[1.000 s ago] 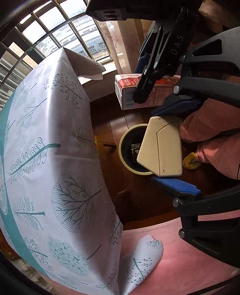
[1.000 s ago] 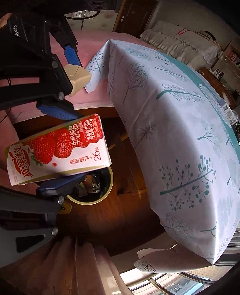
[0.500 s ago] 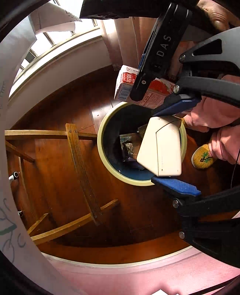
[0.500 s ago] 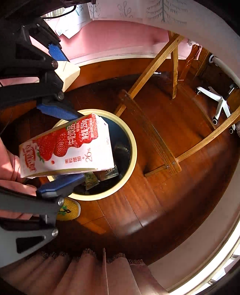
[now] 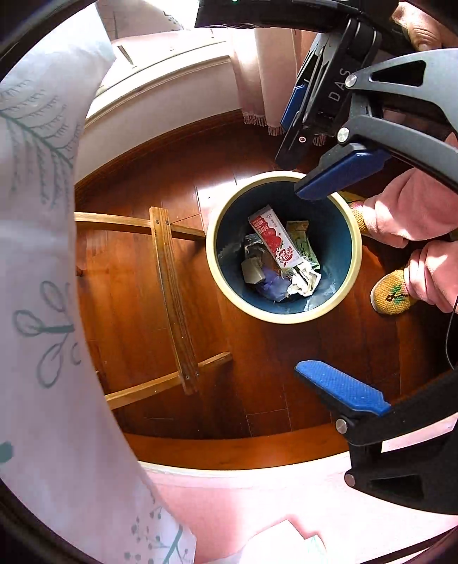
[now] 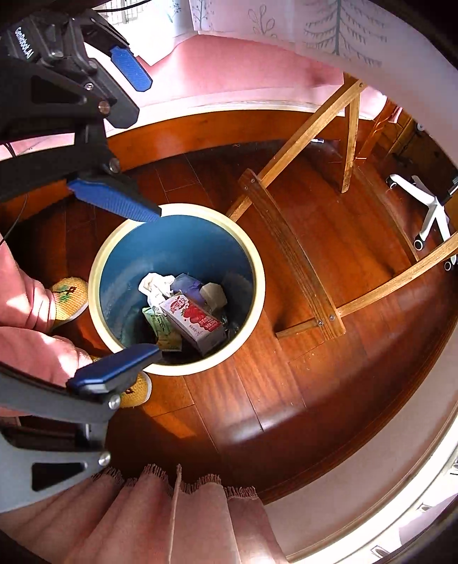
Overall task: Collect trash
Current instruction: 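Raise both tools back toward the table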
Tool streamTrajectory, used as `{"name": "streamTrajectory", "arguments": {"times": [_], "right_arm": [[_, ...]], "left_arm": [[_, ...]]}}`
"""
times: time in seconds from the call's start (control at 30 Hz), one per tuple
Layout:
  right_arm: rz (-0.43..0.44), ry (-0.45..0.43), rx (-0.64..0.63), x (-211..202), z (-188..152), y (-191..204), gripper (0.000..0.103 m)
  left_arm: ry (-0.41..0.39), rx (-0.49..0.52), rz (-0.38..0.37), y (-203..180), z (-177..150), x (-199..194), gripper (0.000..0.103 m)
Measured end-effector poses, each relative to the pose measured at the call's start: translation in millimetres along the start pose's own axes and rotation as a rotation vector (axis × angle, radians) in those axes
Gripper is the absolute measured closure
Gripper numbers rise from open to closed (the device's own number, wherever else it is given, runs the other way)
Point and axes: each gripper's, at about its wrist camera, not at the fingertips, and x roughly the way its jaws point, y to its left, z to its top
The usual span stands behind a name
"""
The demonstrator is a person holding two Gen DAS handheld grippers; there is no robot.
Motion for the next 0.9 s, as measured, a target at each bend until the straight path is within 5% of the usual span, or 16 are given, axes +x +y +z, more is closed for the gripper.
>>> {"name": "streamTrajectory", "arguments": {"times": [0.53,0.9], "right_arm": [[0.044,-0.15,-0.149,-181,-18,83,0.031],[0.002,-0.395,-0.328,-325,-32,150,0.031]], "left_arm": [[-0.168,0.008,-0.049,13,5,-210,0.011],[-0.379,0.159,-0.115,4,15,-362,0.011]]}}
